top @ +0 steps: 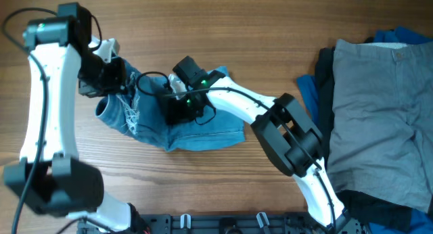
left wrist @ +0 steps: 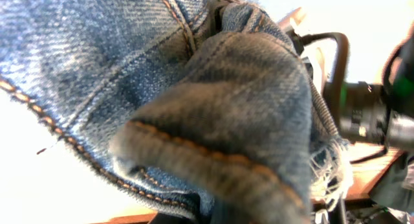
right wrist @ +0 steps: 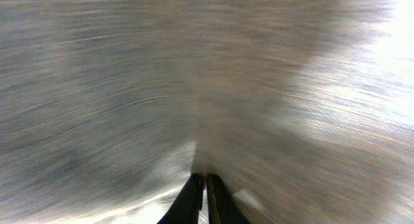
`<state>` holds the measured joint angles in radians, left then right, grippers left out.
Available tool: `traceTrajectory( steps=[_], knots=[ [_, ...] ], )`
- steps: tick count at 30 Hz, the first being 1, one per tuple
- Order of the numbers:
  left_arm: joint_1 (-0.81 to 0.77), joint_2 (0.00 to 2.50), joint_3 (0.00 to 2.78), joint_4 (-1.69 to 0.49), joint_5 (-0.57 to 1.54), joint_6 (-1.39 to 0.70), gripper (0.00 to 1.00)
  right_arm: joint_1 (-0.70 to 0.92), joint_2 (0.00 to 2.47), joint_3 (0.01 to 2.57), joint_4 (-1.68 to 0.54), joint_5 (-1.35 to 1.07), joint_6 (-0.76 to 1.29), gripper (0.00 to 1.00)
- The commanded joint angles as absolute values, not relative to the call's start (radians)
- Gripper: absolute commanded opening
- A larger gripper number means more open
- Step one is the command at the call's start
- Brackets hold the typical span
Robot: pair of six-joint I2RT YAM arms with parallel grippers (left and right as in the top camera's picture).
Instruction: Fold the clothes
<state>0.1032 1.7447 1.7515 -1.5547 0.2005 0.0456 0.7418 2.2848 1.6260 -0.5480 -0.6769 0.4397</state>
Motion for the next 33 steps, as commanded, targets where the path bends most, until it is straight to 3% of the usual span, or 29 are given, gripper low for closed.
traceTrajectory(
  steps=[1,7,17,25,29,33],
  knots=[
    [0.099,1.666,1.769,-1.546,0.206,0.036,0.04,0.627,2.163,1.642,-0.585,-0.67,0.422,0.08],
    [0.028,1.668,1.769,-1.484,0.228,0.036,0.05,0.442,2.111,1.633,-0.78,-0.587,0.422,0.08],
    [-0.126,1.671,1.693,-1.38,0.215,-0.051,0.04,0.432,2.201,1.608,-0.912,-0.324,0.482,0.08],
    [-0.212,1.672,1.542,-1.163,0.228,-0.177,0.04,0.43,2.246,1.608,-0.918,-0.323,0.495,0.07],
    [-0.292,1.672,1.449,-1.028,0.227,-0.263,0.04,0.387,2.196,1.639,-0.981,-0.33,0.456,0.06],
    [-0.363,1.672,1.404,-0.945,0.226,-0.283,0.11,0.277,2.043,1.649,-1.014,-0.321,0.416,0.09]
  ],
)
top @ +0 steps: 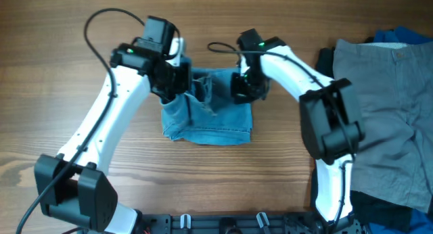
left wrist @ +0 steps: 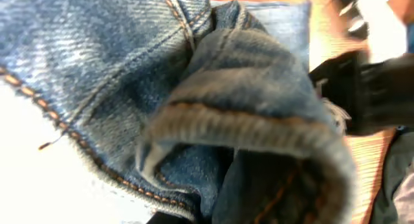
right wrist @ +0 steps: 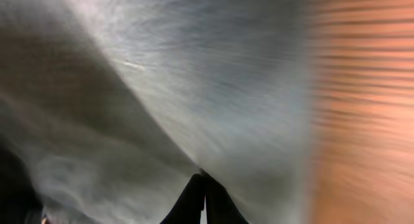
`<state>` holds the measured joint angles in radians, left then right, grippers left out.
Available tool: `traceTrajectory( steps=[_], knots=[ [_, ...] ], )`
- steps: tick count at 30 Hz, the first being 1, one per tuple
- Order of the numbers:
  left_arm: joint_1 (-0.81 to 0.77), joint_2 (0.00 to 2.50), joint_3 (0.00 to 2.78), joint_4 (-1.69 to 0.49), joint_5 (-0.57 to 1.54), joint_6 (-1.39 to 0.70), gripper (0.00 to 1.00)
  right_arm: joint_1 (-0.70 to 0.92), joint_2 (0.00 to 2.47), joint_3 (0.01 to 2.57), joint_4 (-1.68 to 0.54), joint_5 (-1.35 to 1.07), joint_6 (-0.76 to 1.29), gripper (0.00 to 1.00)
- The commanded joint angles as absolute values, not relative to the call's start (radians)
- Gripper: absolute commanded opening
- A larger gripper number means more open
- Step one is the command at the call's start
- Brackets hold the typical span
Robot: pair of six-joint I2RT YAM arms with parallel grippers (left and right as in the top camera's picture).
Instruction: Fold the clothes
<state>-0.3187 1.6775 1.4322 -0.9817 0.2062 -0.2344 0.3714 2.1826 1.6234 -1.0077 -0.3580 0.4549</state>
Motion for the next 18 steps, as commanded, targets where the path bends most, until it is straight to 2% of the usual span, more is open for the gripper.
traceTrajectory(
  steps=[1,4,6,7,8,9,10,14,18],
  knots=[
    [-0.374,1.672,1.4,-0.926,0.226,-0.295,0.16,0.243,2.01,1.649,-1.015,-0.319,0.418,0.1],
    [-0.408,1.674,1.37,-0.822,0.226,-0.309,0.22,0.155,1.953,1.649,-1.025,-0.318,0.413,0.13],
    [-0.429,1.684,1.343,-0.745,0.227,-0.355,0.35,0.112,1.946,1.648,-1.043,-0.323,0.377,0.14],
    [-0.446,1.7,1.333,-0.713,0.227,-0.357,0.47,0.103,1.946,1.647,-1.051,-0.334,0.357,0.14],
    [-0.458,1.71,1.332,-0.706,0.227,-0.356,0.63,0.101,1.946,1.647,-1.054,-0.344,0.333,0.14],
    [-0.47,1.724,1.332,-0.699,0.226,-0.353,0.95,0.103,1.946,1.647,-1.056,-0.355,0.297,0.15],
    [-0.474,1.732,1.332,-0.7,0.226,-0.344,1.0,0.105,1.946,1.647,-1.056,-0.367,0.275,0.16],
    [-0.443,1.707,1.35,-0.717,0.27,-0.345,1.0,0.108,1.946,1.647,-1.056,-0.373,0.224,0.18],
    [-0.365,1.633,1.375,-0.819,0.272,-0.321,1.0,0.133,1.946,1.647,-1.041,-0.641,-0.019,0.24]
  ],
)
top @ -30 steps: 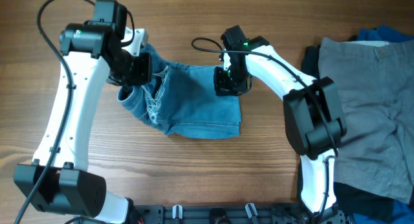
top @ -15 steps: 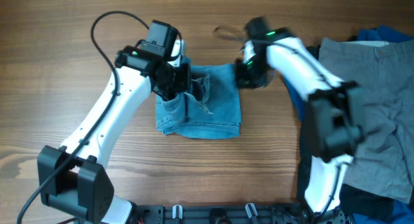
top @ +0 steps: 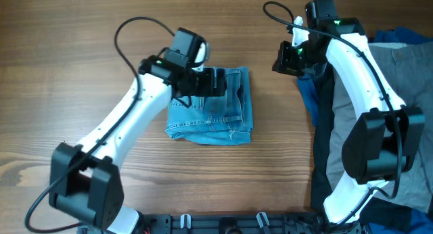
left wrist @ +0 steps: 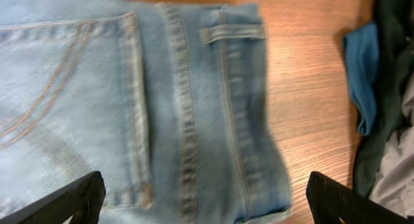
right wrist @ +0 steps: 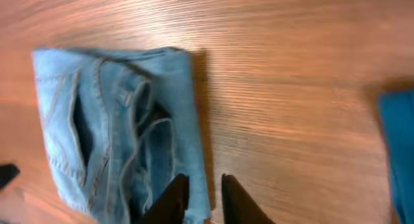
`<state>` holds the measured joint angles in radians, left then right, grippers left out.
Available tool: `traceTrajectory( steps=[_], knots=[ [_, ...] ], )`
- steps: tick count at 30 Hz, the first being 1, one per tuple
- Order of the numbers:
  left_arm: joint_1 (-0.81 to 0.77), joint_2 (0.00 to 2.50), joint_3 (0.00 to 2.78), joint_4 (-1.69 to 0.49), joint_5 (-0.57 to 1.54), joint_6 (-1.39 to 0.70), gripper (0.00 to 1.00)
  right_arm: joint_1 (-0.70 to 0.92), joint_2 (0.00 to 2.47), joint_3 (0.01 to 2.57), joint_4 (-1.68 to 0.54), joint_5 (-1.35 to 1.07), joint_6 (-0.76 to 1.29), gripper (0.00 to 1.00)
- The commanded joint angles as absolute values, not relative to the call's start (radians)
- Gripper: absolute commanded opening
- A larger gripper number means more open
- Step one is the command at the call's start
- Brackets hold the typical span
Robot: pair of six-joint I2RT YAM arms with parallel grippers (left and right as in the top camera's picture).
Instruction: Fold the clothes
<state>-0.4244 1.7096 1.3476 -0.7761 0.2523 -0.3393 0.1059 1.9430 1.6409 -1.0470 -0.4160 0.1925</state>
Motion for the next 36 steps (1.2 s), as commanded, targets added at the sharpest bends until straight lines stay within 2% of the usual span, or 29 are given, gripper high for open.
traceTrajectory(
  steps=[1,2,3,5,6,10,14,18,22,24,26,29,30,34,36],
  knots=[
    [-0.345,1.628,1.375,-0.845,0.272,-0.295,0.96,0.149,1.946,1.647,-1.052,-0.71,-0.065,0.24],
    [-0.327,1.628,1.375,-0.875,0.272,-0.276,0.84,0.173,1.946,1.644,-1.058,-0.737,-0.071,0.24],
    [-0.309,1.639,1.372,-0.909,0.272,-0.265,0.49,0.218,1.946,1.637,-1.061,-0.736,-0.068,0.18],
    [-0.298,1.659,1.354,-0.937,0.272,-0.265,0.21,0.29,1.948,1.61,-1.036,-0.676,0.014,0.09],
    [-0.298,1.673,1.34,-0.94,0.272,-0.257,0.15,0.327,1.95,1.588,-1.014,-0.606,0.096,0.1],
    [-0.299,1.72,1.245,-0.918,0.272,-0.258,0.17,0.422,1.989,1.452,-0.91,-0.515,0.299,0.11],
    [-0.299,1.751,1.15,-0.889,0.281,-0.259,0.22,0.406,2.066,1.294,-0.875,-0.532,0.505,0.08],
    [-0.299,1.751,1.129,-0.894,0.316,-0.266,0.39,0.347,2.07,1.27,-0.822,-0.685,0.466,0.05],
    [-0.299,1.751,1.129,-0.899,0.326,-0.285,0.46,0.335,2.014,1.274,-0.749,-0.869,0.29,0.1],
    [-0.299,1.751,1.129,-0.914,0.336,-0.326,0.44,0.335,1.967,1.281,-0.743,-0.87,0.261,0.12],
    [-0.299,1.751,1.129,-0.956,0.408,-0.326,0.3,0.335,1.892,1.285,-0.714,-0.861,0.262,0.17],
    [-0.311,1.751,1.129,-1.014,0.433,-0.326,0.07,0.335,1.802,1.285,-0.668,-0.812,0.281,0.18],
    [-0.317,1.751,1.127,-1.016,0.434,-0.326,0.04,0.335,1.785,1.285,-0.658,-0.793,0.292,0.18],
    [-0.336,1.751,1.041,-0.964,0.407,-0.421,0.04,0.335,1.744,1.285,-0.641,-0.748,0.295,0.18],
    [-0.315,1.751,0.937,-0.854,0.374,-0.499,0.06,0.335,1.744,1.284,-0.643,-0.748,0.295,0.18]
  ],
)
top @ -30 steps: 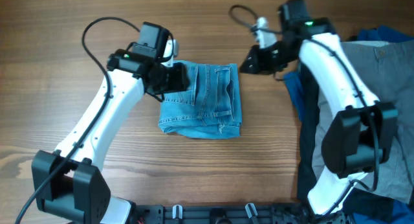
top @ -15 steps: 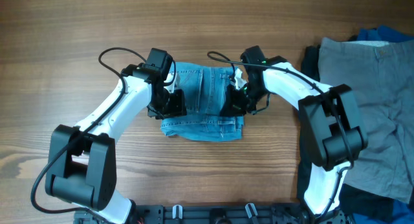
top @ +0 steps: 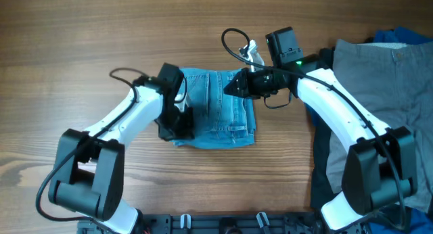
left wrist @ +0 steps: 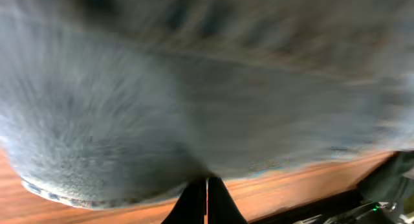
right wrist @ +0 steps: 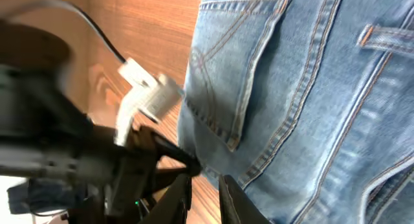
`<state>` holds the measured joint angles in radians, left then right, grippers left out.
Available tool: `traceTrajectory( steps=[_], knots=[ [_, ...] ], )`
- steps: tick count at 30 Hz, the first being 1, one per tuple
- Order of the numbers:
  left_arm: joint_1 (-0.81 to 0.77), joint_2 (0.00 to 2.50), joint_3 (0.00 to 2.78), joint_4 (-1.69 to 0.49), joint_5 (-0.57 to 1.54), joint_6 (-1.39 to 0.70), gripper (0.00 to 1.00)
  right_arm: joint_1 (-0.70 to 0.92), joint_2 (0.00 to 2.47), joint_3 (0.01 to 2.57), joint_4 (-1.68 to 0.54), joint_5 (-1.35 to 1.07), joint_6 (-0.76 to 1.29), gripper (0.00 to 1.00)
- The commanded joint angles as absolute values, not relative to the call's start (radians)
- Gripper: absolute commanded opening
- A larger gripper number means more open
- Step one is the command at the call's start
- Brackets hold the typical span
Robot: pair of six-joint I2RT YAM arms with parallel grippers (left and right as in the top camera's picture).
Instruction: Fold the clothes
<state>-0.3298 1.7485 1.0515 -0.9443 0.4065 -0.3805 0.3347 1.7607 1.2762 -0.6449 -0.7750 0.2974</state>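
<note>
The blue jeans (top: pixel 220 109) lie folded into a small rectangle at mid-table. My left gripper (top: pixel 181 127) is low at their lower left corner. In the left wrist view it (left wrist: pixel 207 180) is shut, with its tips buried in the blurred denim fold (left wrist: pixel 162 107). My right gripper (top: pixel 231 86) hovers over the jeans' upper right part. Its fingers (right wrist: pixel 202 182) stand a narrow gap apart with nothing between them, above the back pocket (right wrist: pixel 246 75).
A pile of clothes fills the right side: grey shorts (top: pixel 379 105) on top, a blue garment (top: pixel 310 92) and dark cloth beneath. The left arm (right wrist: pixel 58 153) and a white cable plug (right wrist: pixel 145 94) lie close to the right fingers.
My left gripper was wide open above the jeans' top and is now shut at their lower left corner. My right gripper has come back from beside the clothes pile to over the jeans.
Both grippers held the crumpled jeans at the left of the table, then at mid-table with the denim partly folded. After that the jeans lay folded flat, both grippers off them. Now the left is shut at the lower left corner, the right above.
</note>
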Motion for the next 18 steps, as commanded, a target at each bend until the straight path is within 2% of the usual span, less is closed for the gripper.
traceTrajectory(
  steps=[1,6,10,12,14,15,17,18],
  knots=[
    [-0.287,1.751,0.896,-0.798,0.357,-0.534,0.11,0.335,1.744,1.284,-0.639,-0.748,0.295,0.18],
    [-0.053,1.751,0.871,-0.545,0.273,-0.532,0.04,0.336,1.744,1.284,-0.609,-0.746,0.295,0.2],
    [0.079,1.751,0.919,-0.249,0.476,-0.497,0.06,0.336,1.744,1.284,-0.521,-0.534,0.402,0.2],
    [0.097,1.751,0.986,-0.244,0.55,-0.454,0.09,0.336,1.745,1.283,-0.497,-0.462,0.436,0.18],
    [0.095,1.75,1.072,-0.34,0.618,-0.378,0.13,0.336,1.765,1.283,-0.492,-0.386,0.507,0.13],
    [0.091,1.75,1.098,-0.391,0.65,-0.345,0.16,0.336,1.781,1.283,-0.492,-0.385,0.533,0.11],
    [0.078,1.75,1.128,-0.527,0.725,-0.305,0.29,0.339,1.84,1.283,-0.495,-0.389,0.611,0.09],
    [0.073,1.75,1.128,-0.581,0.738,-0.297,0.45,0.34,1.871,1.283,-0.495,-0.392,0.636,0.09]
  ],
)
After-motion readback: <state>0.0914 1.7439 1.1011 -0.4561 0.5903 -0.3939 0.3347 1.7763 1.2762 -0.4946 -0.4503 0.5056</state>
